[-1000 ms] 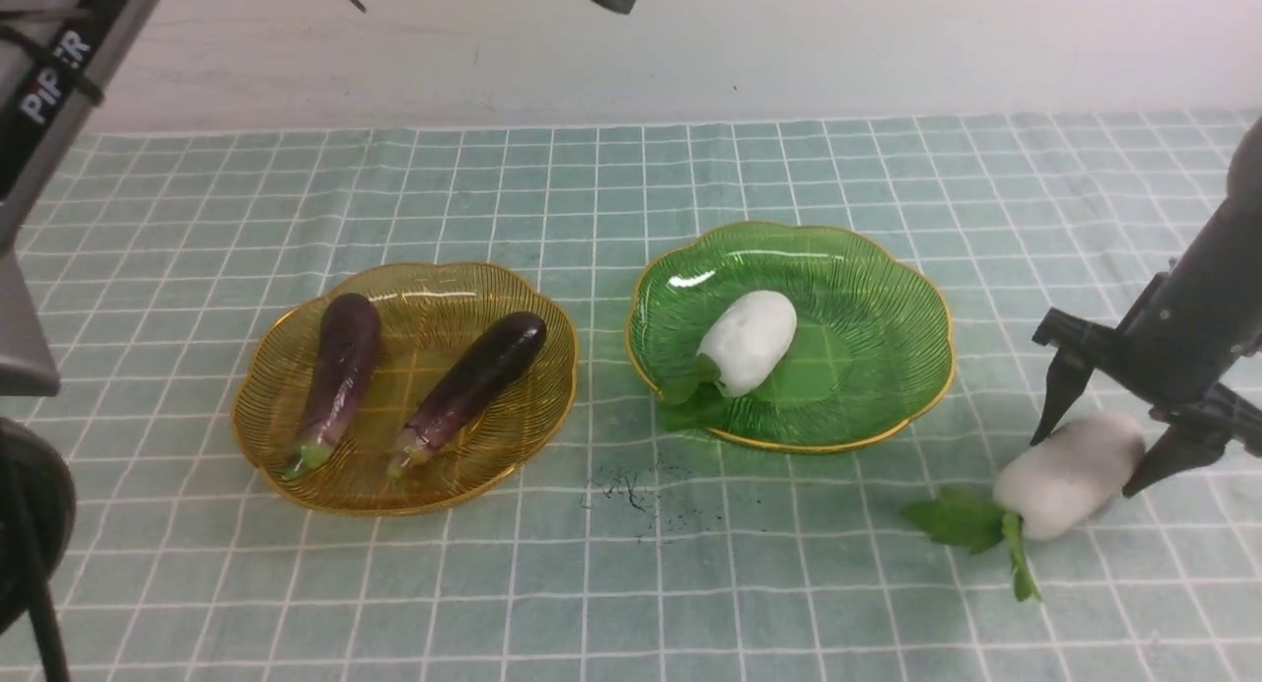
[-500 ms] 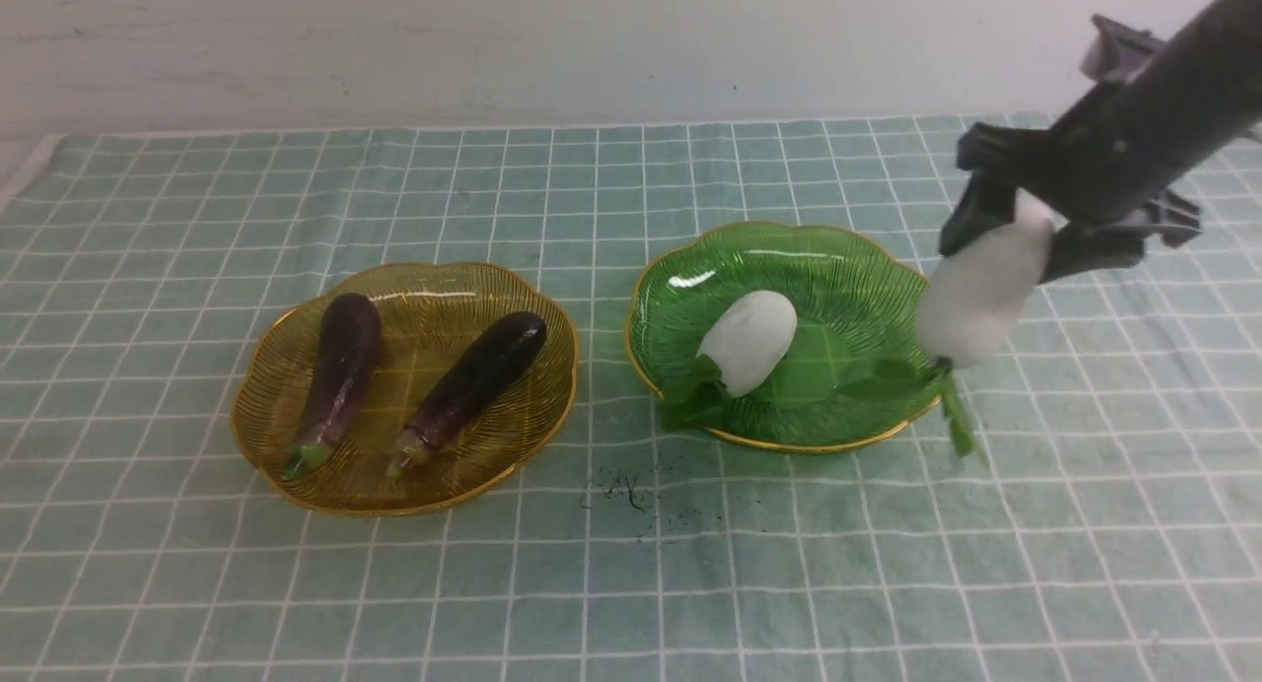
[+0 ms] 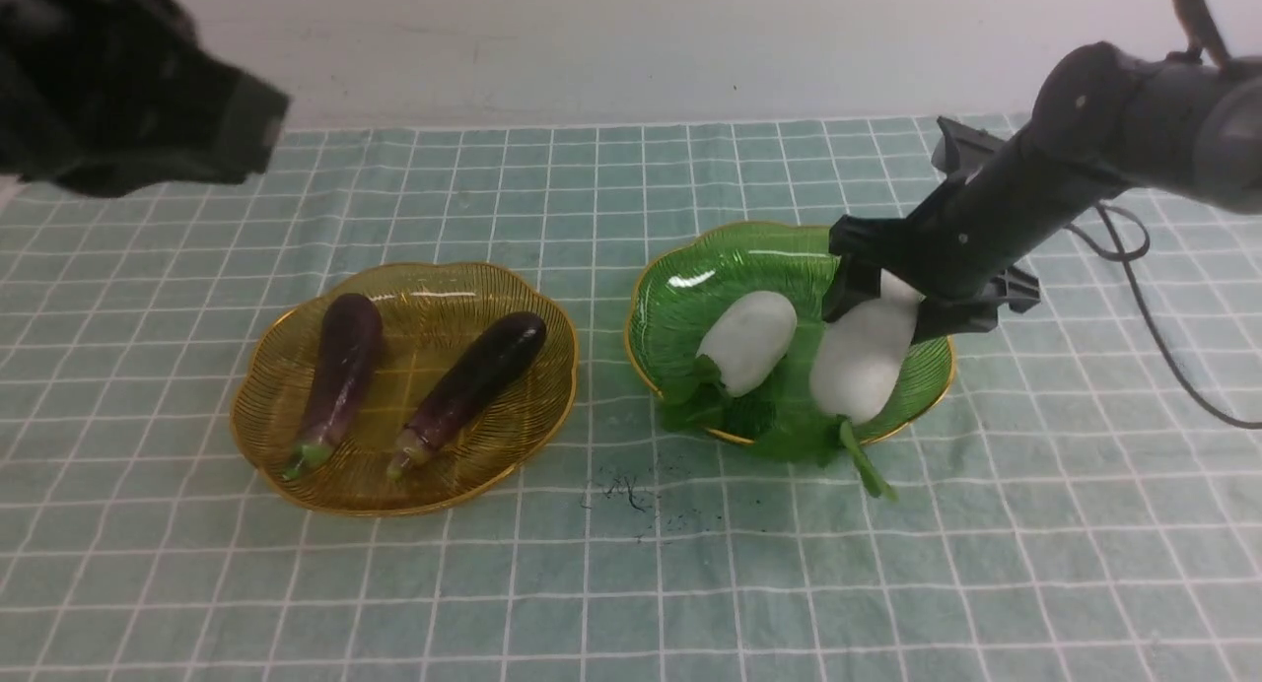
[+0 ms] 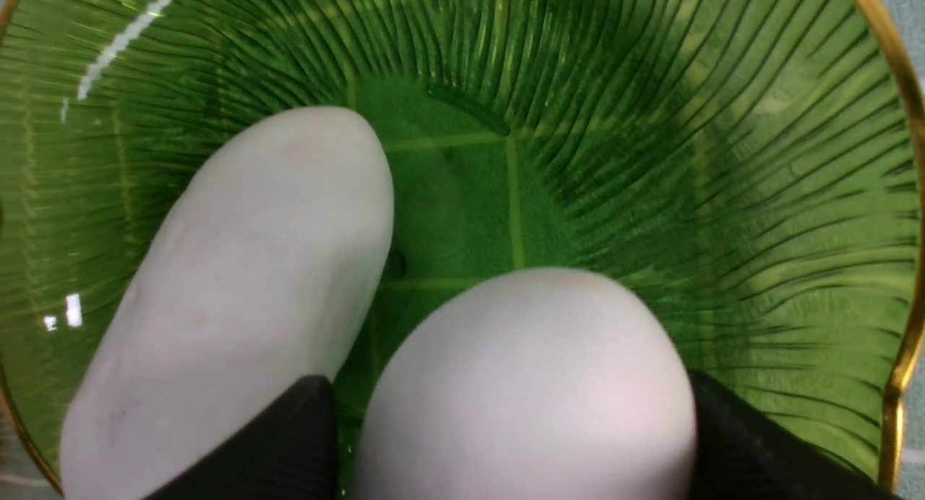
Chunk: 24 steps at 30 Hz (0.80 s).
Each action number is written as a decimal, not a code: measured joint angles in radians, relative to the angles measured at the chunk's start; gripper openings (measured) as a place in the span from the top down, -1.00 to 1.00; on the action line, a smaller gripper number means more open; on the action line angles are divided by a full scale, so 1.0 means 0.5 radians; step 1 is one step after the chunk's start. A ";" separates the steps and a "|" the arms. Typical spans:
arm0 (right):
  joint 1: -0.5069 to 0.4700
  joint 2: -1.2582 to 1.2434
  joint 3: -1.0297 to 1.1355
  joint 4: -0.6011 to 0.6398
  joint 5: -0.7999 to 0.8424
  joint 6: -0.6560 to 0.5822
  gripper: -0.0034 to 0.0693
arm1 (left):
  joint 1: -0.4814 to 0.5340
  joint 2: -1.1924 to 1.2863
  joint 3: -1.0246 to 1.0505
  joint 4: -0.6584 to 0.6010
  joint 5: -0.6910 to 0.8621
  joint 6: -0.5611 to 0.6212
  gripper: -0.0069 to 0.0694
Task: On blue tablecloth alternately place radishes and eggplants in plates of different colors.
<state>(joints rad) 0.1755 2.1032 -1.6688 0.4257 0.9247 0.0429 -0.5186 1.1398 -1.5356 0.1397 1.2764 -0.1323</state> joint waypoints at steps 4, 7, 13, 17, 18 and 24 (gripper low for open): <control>0.000 0.006 -0.210 -0.155 0.264 -0.002 -0.80 | 0.000 -0.272 0.133 0.021 0.002 -0.070 0.84; 0.000 0.006 -0.479 -0.353 0.555 -0.041 -0.75 | 0.000 -0.434 0.222 0.021 0.002 -0.111 0.84; 0.000 -0.317 -0.582 -0.669 0.626 -0.068 -0.07 | 0.000 -0.746 0.462 0.026 -0.090 -0.171 0.84; 0.000 -0.728 -0.506 -0.707 0.640 -0.064 0.56 | 0.000 -0.938 0.693 0.031 -0.249 -0.221 0.84; 0.000 -0.993 -0.432 -0.710 0.640 -0.064 0.78 | 0.000 -1.010 0.830 0.056 -0.365 -0.239 0.84; 0.000 -1.884 0.067 -0.710 0.511 -0.086 0.94 | 0.000 -1.143 1.236 0.136 -0.810 -0.368 0.84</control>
<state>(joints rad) 0.1755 1.1610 -1.6355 0.0706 1.1805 0.0000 -0.5186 0.5685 -0.9174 0.2079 0.8713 -0.3164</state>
